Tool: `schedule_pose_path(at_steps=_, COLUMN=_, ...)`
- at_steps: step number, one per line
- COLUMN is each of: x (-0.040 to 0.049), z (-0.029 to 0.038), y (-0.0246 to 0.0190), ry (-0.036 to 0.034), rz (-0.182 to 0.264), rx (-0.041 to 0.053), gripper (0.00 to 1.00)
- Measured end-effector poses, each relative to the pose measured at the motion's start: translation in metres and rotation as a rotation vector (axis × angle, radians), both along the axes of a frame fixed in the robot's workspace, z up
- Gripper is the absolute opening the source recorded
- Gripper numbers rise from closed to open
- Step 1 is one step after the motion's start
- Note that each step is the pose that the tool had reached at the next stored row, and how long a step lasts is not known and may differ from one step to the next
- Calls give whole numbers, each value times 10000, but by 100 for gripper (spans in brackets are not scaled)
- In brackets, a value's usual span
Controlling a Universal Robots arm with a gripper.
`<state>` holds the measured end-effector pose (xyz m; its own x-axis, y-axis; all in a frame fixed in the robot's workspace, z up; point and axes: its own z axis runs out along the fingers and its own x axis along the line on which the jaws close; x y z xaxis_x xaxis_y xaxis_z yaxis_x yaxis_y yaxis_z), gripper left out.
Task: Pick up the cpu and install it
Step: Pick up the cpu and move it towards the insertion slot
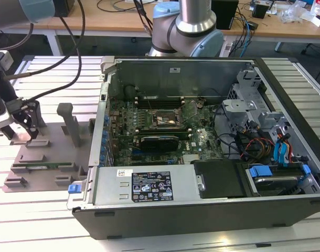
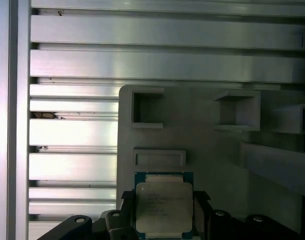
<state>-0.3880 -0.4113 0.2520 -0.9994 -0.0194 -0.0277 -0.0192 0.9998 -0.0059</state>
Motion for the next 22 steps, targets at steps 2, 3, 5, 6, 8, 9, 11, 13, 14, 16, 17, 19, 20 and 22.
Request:
schedule_pose_path(at_steps=2, x=0, z=16, y=0, ry=0, rz=0, rx=0, gripper=55)
schedule_pose_path(at_steps=3, x=0, z=26, y=0, ry=0, rz=0, rx=0, gripper=55)
schedule_pose_path(at_steps=5, x=0, z=51, y=0, ry=-1, rz=0, rx=0, gripper=55)
schedule_pose_path(at_steps=6, x=0, z=60, y=0, ry=0, rz=0, rx=0, gripper=55)
schedule_pose_path(at_steps=8, x=0, z=71, y=0, ry=0, rz=0, rx=0, gripper=55)
schedule_pose_path(at_steps=9, x=0, z=78, y=0, ry=0, rz=0, rx=0, gripper=55)
schedule_pose_path(at_steps=11, x=0, z=97, y=0, ry=-1, rz=0, rx=0, gripper=55)
schedule_pose_path(at_steps=13, x=0, z=134, y=0, ry=0, rz=0, rx=0, gripper=55)
schedule_pose_path(at_steps=14, x=0, z=154, y=0, ry=-1, rz=0, rx=0, gripper=55)
schedule_pose_path(at_steps=16, x=0, z=182, y=0, ry=0, rz=0, rx=0, gripper=55)
schedule_pose_path(at_steps=17, x=0, z=190, y=0, ry=0, rz=0, rx=0, gripper=55)
schedule_pose_path(at_steps=19, x=0, z=203, y=0, ry=0, rz=0, rx=0, gripper=55)
schedule_pose_path(at_steps=20, x=0, z=209, y=0, ry=0, rz=0, rx=0, gripper=55)
schedule_pose_path(at_steps=22, x=0, z=219, y=0, ry=0, rz=0, rx=0, gripper=55)
